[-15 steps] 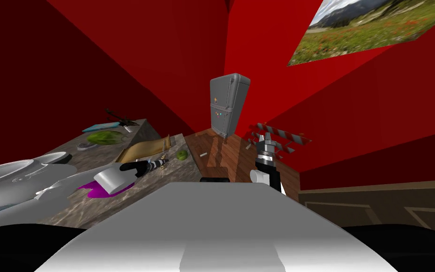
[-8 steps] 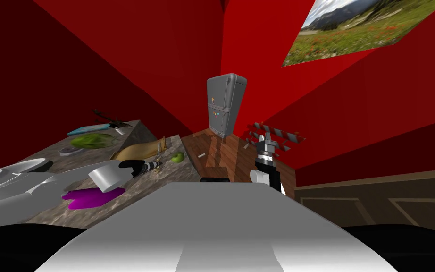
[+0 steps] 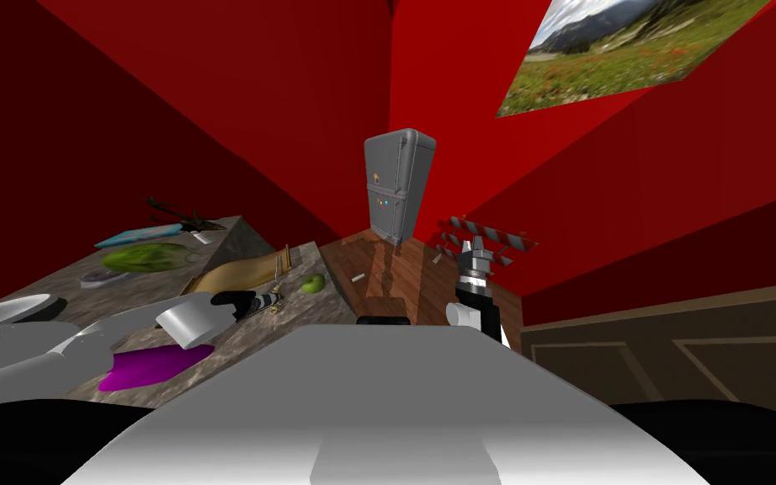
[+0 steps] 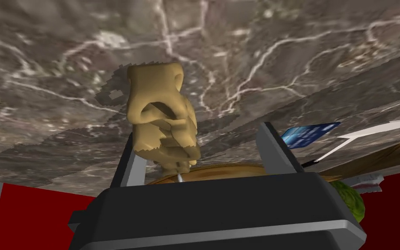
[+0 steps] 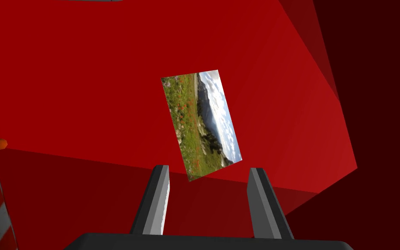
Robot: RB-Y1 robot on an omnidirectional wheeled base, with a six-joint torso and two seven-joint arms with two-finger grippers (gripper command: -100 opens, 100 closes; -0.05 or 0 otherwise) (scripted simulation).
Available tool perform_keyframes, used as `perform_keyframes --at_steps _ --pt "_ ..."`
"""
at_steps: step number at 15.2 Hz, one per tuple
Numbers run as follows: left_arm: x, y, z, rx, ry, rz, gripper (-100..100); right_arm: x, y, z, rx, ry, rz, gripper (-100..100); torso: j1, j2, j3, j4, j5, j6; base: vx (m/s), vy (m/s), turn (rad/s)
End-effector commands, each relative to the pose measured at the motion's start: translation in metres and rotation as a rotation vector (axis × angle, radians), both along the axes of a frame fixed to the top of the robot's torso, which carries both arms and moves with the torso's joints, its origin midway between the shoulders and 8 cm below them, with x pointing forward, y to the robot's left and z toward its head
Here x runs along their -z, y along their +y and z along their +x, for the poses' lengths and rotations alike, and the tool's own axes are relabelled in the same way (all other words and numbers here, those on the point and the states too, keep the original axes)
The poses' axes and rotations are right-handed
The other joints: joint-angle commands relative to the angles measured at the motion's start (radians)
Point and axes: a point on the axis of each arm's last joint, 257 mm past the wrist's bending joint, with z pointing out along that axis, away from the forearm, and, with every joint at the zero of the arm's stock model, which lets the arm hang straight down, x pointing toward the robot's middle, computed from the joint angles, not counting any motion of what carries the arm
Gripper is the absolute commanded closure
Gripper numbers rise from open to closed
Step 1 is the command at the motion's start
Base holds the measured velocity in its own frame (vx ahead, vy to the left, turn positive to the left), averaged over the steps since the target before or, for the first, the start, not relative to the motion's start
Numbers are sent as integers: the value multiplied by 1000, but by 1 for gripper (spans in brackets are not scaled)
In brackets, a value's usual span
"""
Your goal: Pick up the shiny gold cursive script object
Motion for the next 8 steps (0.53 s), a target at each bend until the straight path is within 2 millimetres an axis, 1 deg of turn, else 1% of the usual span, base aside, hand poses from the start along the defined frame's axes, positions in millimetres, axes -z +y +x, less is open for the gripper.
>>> perform_keyframes --at_steps 1,2,4,5,7,8 --pt "0 0 0 0 0 0 100 0 0 0 0 0 0 0 0 0 0 0 0 0 2 -4 -36" --pt "0 -1 2 2 -4 -3 100 0 0 0 0 0 0 0 1 0 0 -1 -1 -2 0 2 18" --pt "0 0 0 0 -1 -1 100 0 0 0 0 0 0 0 0 0 0 0 0 0 -1 1 6" --pt "-9 -6 6 12 1 1 100 0 0 0 0 0 0 0 0 0 0 0 0 0 15 -17 56" --pt "-16 -9 10 21 2 2 100 0 0 0 0 0 0 0 -3 -2 -1 0 -1 0 22 -27 95" --pt "-11 -7 8 15 1 1 100 0 0 0 0 0 0 0 -3 -2 -1 0 -1 0 8 -13 39"
